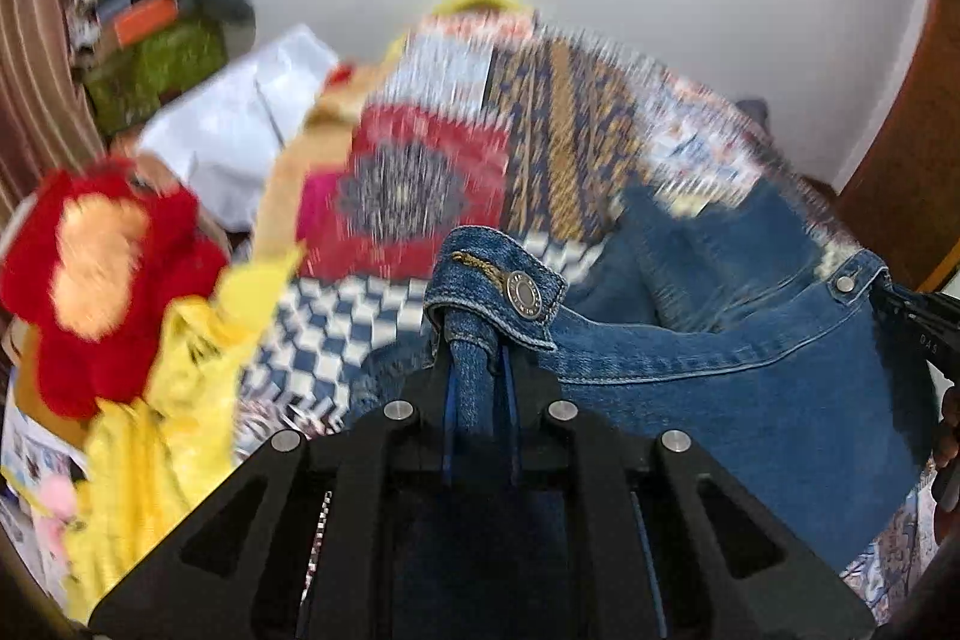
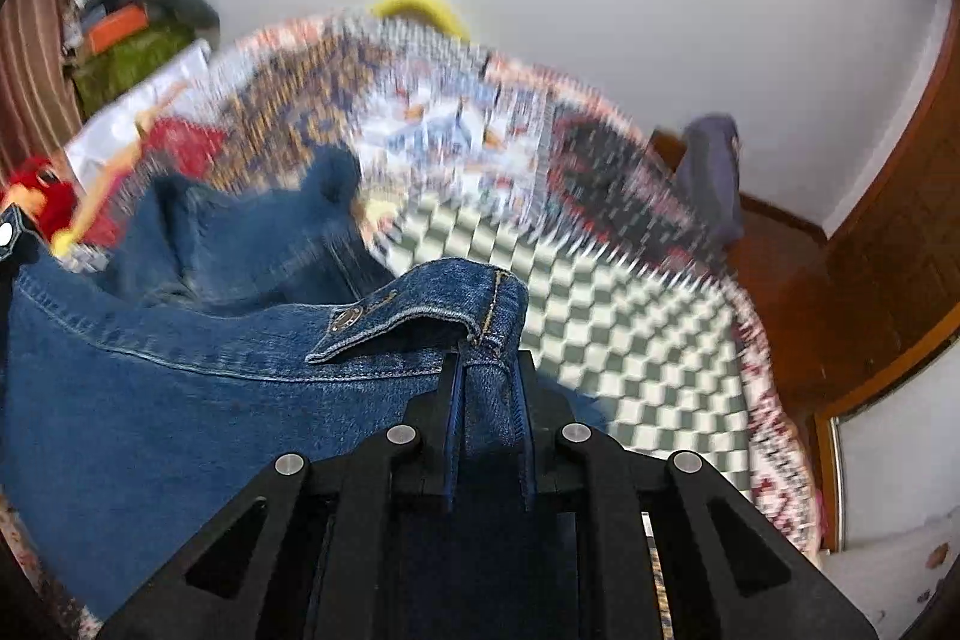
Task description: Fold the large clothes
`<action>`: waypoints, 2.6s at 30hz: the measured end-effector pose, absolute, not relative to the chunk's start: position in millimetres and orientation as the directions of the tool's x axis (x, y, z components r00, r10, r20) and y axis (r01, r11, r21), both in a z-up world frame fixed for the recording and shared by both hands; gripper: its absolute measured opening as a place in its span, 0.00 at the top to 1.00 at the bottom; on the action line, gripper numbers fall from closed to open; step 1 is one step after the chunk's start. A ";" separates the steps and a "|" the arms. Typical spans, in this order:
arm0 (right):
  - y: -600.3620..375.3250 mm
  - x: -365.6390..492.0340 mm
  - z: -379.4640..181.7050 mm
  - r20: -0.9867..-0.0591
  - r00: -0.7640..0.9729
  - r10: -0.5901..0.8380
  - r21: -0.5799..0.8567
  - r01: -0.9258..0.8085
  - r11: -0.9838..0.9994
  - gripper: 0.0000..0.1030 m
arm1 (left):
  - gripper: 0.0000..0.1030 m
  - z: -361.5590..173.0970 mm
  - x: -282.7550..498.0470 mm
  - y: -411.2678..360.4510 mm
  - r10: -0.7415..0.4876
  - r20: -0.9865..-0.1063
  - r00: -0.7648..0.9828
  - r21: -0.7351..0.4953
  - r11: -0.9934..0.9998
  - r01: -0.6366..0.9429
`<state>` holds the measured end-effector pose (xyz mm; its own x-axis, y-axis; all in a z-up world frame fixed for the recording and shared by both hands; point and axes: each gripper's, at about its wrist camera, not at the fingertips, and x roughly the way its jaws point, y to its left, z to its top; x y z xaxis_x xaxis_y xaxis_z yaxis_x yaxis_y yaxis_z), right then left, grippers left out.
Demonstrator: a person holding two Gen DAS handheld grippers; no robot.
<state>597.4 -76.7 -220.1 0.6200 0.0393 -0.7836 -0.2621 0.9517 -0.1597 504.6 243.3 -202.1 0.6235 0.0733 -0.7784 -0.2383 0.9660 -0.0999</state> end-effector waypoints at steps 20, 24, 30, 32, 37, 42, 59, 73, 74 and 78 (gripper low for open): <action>-106.0 548.1 -244.4 -0.771 0.616 -0.162 -0.438 -0.329 0.837 0.81 | 0.33 -221.1 463.0 221.3 0.253 -0.799 0.545 0.264 0.963 -0.061; -106.3 529.1 -210.3 -0.772 0.632 -0.062 -0.352 -0.345 0.870 0.81 | 0.32 -192.7 444.5 216.6 0.233 -0.779 0.583 0.242 0.968 -0.064; -62.8 499.5 -180.2 -0.802 0.567 0.187 -0.137 -0.479 0.867 0.80 | 0.24 -166.1 434.2 191.6 0.095 -0.773 0.628 0.108 0.994 -0.019; -41.8 490.7 -181.8 -0.813 0.524 0.254 -0.075 -0.526 0.847 0.80 | 0.24 -167.5 433.6 176.2 0.027 -0.778 0.628 0.047 0.999 0.015; 7.3 479.4 -215.8 -0.856 0.420 0.302 -0.009 -0.596 0.803 0.80 | 0.23 -200.9 442.9 150.2 -0.048 -0.818 0.573 -0.021 0.998 0.053; 8.8 486.8 -260.6 -0.889 0.384 0.250 -0.035 -0.601 0.799 0.81 | 0.21 -244.8 449.1 163.7 0.014 -0.864 0.504 0.025 1.000 0.014; -82.4 486.3 -251.6 -0.894 0.360 0.269 0.043 -0.527 0.849 0.81 | 0.17 -264.7 386.6 289.7 0.101 -0.879 0.466 -0.043 0.957 -0.288; -150.3 488.3 -248.3 -0.871 0.491 -0.027 -0.197 -0.297 0.934 0.08 | 0.17 -262.2 377.3 279.3 0.185 -0.876 0.446 0.058 0.957 -0.283; -155.5 486.9 -246.8 -0.869 0.493 -0.031 -0.195 -0.284 0.939 0.08 | 0.17 -259.1 375.4 279.8 0.191 -0.874 0.447 0.061 0.955 -0.290; -173.9 482.6 -233.1 -0.863 0.504 -0.035 -0.181 -0.244 0.953 0.08 | 0.18 -242.2 364.9 280.0 0.242 -0.852 0.465 0.081 0.937 -0.338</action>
